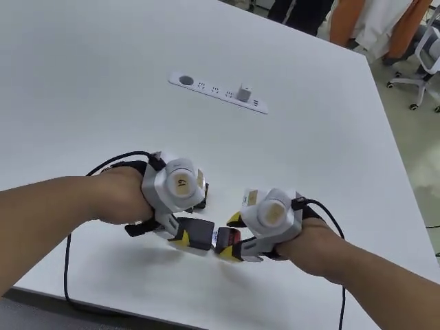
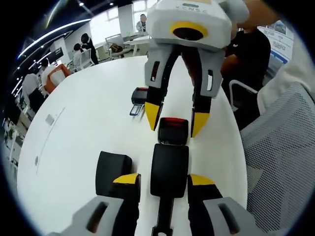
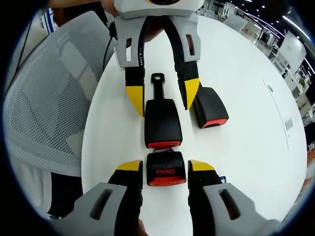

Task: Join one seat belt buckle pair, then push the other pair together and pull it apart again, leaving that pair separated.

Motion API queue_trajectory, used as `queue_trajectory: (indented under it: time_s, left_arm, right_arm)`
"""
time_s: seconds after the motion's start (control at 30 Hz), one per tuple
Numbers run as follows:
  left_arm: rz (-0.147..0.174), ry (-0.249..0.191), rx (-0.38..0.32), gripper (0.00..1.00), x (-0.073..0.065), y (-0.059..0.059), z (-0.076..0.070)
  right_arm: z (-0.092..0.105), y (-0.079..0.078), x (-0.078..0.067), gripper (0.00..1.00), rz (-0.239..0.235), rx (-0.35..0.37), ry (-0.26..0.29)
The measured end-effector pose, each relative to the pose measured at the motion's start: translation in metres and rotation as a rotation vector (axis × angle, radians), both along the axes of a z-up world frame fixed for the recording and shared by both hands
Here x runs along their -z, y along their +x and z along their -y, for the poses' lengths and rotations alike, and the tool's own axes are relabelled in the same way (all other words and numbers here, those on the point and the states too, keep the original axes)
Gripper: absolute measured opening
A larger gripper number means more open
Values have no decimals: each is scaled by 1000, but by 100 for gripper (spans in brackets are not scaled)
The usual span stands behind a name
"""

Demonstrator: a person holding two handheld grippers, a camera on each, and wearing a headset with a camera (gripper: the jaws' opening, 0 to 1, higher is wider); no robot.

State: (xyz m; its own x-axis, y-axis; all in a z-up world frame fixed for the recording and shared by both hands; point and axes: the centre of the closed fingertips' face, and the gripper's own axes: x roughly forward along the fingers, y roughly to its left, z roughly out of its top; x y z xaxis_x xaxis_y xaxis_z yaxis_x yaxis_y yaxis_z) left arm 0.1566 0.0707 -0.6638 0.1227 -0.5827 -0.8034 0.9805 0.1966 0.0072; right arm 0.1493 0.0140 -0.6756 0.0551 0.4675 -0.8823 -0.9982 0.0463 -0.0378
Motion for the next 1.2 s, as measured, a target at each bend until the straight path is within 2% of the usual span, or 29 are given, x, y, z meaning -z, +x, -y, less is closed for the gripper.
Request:
queue_trajectory:
  time_s: [0.07, 0.17, 0.23, 0.3, 0.37, 0.43, 0.6, 0.67, 0.93, 1.2]
  left_arm:
    - [1, -13, -9, 40, -9, -2, -1]
    - [15, -28, -8, 40, -12, 3, -6]
    - [13, -45, -27, 40, -16, 6, -9]
    - [12, -55, -42, 40, -15, 12, -13]
    - [20, -58, -53, 40, -14, 18, -17]
    - [29, -68, -62, 41, -16, 25, -19]
    - [51, -82, -71, 41, -17, 42, -21]
    - [54, -80, -72, 41, -18, 41, -19]
    - [49, -63, -61, 41, -1, 59, -28]
    - [47, -43, -34, 40, 1, 63, -26]
  right_arm:
    - [1, 0, -7, 34, 1, 6, 14]
    - [2, 0, -18, 33, 3, 9, 24]
    - [6, 2, -22, 33, 8, 10, 26]
    - [10, 7, -23, 33, 14, 14, 29]
    - [15, 11, -33, 33, 28, 23, 26]
    - [25, 22, -28, 33, 33, 37, 21]
    - [43, 40, -27, 33, 48, 68, 0]
    - [51, 45, -26, 32, 52, 73, -13]
    - [74, 60, -21, 33, 54, 88, -57]
    - [85, 71, -11, 33, 52, 86, -78]
